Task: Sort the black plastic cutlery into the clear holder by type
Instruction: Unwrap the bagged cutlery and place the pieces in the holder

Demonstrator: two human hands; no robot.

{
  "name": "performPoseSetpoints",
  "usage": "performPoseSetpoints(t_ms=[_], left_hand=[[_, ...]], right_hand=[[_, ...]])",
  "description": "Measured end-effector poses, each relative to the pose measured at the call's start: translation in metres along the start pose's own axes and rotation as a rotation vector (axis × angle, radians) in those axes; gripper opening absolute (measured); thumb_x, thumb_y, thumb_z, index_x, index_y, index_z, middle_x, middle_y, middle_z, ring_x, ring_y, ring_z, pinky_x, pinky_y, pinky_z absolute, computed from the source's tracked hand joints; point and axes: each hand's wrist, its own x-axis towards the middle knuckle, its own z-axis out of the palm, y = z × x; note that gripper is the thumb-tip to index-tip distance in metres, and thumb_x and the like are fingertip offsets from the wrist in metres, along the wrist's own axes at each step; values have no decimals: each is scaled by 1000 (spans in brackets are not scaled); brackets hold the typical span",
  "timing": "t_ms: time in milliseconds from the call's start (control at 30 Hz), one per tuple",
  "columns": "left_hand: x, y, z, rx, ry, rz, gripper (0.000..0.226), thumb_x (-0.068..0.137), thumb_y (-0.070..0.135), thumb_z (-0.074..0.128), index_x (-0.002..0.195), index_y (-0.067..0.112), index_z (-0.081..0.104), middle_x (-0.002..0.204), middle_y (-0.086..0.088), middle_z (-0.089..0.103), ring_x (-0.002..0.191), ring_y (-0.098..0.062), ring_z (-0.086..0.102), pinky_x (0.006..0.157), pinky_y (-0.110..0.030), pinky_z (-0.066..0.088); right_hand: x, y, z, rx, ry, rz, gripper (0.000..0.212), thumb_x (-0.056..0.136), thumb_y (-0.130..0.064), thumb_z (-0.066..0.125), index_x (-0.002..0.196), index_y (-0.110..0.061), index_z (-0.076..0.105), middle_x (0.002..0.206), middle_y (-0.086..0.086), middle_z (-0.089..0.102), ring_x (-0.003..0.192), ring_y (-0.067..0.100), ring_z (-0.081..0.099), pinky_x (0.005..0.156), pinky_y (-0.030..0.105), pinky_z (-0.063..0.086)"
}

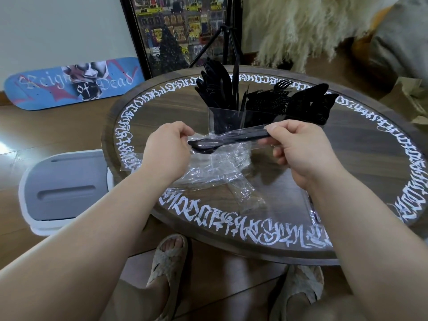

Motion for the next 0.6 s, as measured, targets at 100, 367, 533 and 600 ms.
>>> performPoseSetpoints(t_ms=[100,367,533,600], left_hand=[[-1,1,-1,-16,-10,-12,28,96,10,40,106,20,64,93,-4,60,56,-10,46,55,-27,35],[-1,5,-2,48,23,30,29,96,9,40,110,17,64,109,-2,54,78,-21,52,73,-30,39],[-1,0,-3,114,19,24,30,94,11,44,118,18,61,126,-6,50,105,-27,53,86,-36,42],[-6,4,-3,156,29,86,32,93,17,47,123,18,58,134,-4,45,122,-26,42,97,-39,37]], right_hand=[[0,0,-1,-7,-12,-6,18,92,-17,60,74,-17,63,73,5,70,47,10,40,46,23,31],[2,0,-2,33,65,1,21,91,-14,60,71,-18,62,64,1,68,43,5,40,41,16,32],[3,1,-4,41,90,-5,20,91,-14,60,71,-18,63,66,2,68,44,7,39,40,15,32],[1,0,-2,25,65,-17,20,91,-14,60,71,-18,62,67,3,68,46,7,39,42,15,33]])
